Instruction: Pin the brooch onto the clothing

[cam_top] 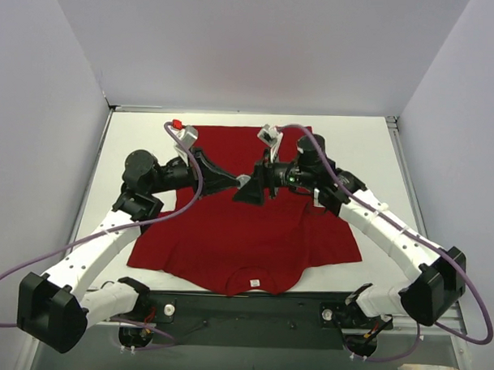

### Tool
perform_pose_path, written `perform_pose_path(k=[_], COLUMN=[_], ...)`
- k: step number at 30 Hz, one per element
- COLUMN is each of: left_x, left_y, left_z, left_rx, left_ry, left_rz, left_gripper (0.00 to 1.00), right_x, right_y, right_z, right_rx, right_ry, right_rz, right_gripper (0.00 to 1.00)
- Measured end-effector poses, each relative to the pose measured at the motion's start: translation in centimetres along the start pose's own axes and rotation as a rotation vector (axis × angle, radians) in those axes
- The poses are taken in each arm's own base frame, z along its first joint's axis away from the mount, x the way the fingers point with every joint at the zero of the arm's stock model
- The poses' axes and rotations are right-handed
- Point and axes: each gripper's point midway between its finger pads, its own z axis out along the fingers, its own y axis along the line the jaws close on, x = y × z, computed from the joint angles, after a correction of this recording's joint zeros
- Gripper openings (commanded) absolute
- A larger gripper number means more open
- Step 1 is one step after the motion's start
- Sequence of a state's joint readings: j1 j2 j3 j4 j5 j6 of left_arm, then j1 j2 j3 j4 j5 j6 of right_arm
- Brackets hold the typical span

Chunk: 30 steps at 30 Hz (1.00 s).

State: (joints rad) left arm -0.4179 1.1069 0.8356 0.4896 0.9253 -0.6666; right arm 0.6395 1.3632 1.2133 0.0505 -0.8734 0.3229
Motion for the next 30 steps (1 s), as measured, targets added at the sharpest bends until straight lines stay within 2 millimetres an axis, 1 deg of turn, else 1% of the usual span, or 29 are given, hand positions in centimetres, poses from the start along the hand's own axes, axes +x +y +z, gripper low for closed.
perform_pose_path(k=[1,3,4,6,7,9,11,13,15,17,19,26,30], left_x=[-0.1,-0.6,-1.0,-1.6,-1.7,-1.9,-1.8,-1.7,-1.6,-1.4,-1.2,-0.4,-0.8], left_y=[-0.8,-2.2,-2.7,-3.1,-3.1,-2.9,-2.2,-1.3,-0.5,0.3,0.8,2.3,3.5], left_z=[0.1,-0.1,-0.3,-0.7,-0.8,-1.0,-1.0,-1.1,-1.3,-1.4,-1.5,-1.9,-2.1], left_rx=[0.023,0.055,0.057,0.048,0.041,0.016,-0.021,-0.063,-0.105,-0.141,-0.171,-0.245,-0.317], left_ry=[0.004,0.001,-0.010,-0.027,-0.031,-0.040,-0.044,-0.045,-0.043,-0.041,-0.038,-0.013,-0.016], left_rz=[0.020,0.069,0.101,0.141,0.151,0.168,0.171,0.169,0.163,0.158,0.153,0.134,0.129], left_gripper=[0.00,0.00,0.00,0.00,0.00,0.00,0.00,0.00,0.00,0.00,0.00,0.00,0.00], right_x=[0.8,3.0,3.6,3.6,3.1,1.5,-0.5,-1.8,-2.8,-2.9,-2.5,-1.2,-0.7], right_y=[0.0,-0.3,-0.6,-0.8,-0.7,-0.3,0.2,0.3,-0.1,-0.9,-1.4,-3.4,-4.4], right_z=[-0.1,-0.4,-0.9,-2.2,-2.8,-4.1,-5.8,-6.9,-7.6,-7.7,-7.4,-5.8,-5.0], right_rx=[0.004,0.028,0.052,0.088,0.102,0.124,0.143,0.155,0.170,0.183,0.186,0.183,0.186], right_ry=[0.004,0.013,0.009,-0.022,-0.044,-0.110,-0.189,-0.242,-0.278,-0.290,-0.282,-0.227,-0.203], right_rz=[-0.008,-0.029,-0.035,-0.056,-0.070,-0.110,-0.154,-0.170,-0.166,-0.146,-0.117,-0.036,-0.008], right_gripper=[0.89,0.96,0.98,0.99,1.00,1.00,1.00,1.00,1.00,1.00,1.00,1.00,1.00])
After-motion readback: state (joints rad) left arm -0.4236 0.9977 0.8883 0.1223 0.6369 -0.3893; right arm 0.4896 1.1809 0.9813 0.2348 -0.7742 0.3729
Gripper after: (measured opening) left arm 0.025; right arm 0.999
